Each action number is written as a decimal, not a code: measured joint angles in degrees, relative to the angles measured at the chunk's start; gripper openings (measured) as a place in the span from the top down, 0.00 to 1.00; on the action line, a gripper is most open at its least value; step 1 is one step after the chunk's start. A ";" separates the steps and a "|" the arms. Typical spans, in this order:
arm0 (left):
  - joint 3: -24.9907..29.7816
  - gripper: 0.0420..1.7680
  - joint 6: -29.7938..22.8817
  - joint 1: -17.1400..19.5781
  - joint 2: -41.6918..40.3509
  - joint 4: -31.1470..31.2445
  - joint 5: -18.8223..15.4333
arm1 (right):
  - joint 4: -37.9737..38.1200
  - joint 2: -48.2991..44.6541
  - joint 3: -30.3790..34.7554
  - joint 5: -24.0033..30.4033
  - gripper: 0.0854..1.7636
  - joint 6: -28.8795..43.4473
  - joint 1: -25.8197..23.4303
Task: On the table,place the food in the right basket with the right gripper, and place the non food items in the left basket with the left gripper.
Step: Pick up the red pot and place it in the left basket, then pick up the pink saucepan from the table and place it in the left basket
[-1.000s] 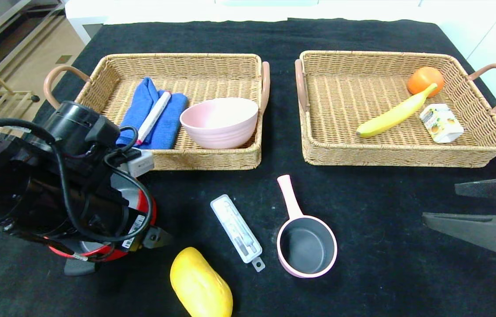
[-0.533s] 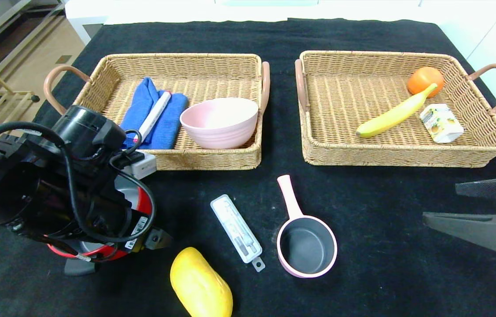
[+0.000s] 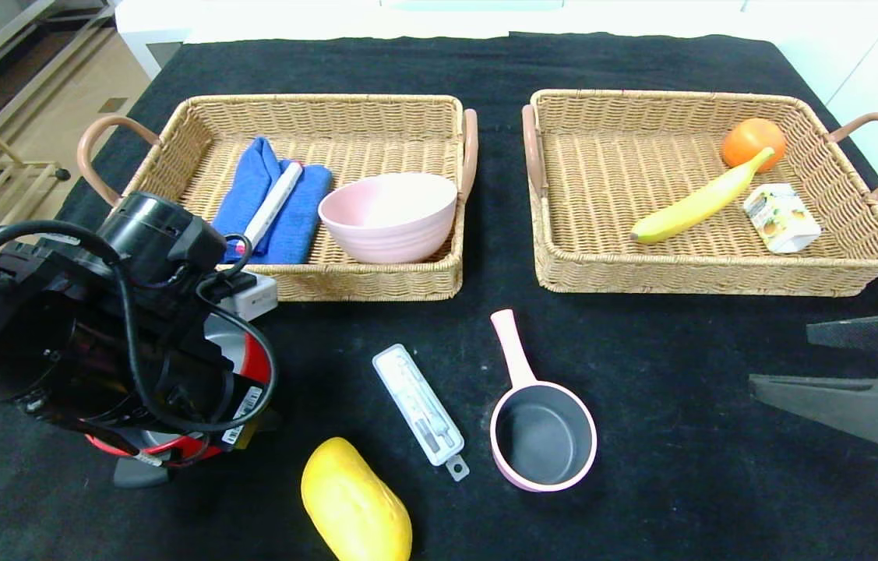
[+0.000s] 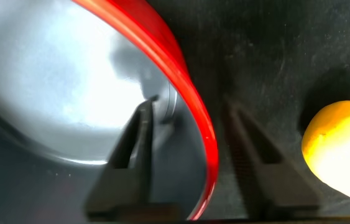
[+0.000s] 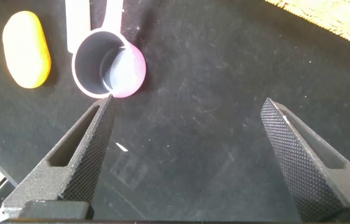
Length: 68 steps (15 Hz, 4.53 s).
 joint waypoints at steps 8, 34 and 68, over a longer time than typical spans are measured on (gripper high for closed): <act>0.07 0.91 0.09 -0.15 -0.35 0.28 0.02 | -0.07 0.00 0.00 0.02 0.03 0.00 0.00; -16.99 0.91 5.03 -5.07 -8.07 7.12 4.80 | -0.09 -0.33 -0.24 -0.04 0.03 0.00 -0.77; -27.23 0.36 16.20 10.20 10.25 -28.17 -4.85 | -0.33 -1.19 -0.24 0.02 0.03 0.09 -0.61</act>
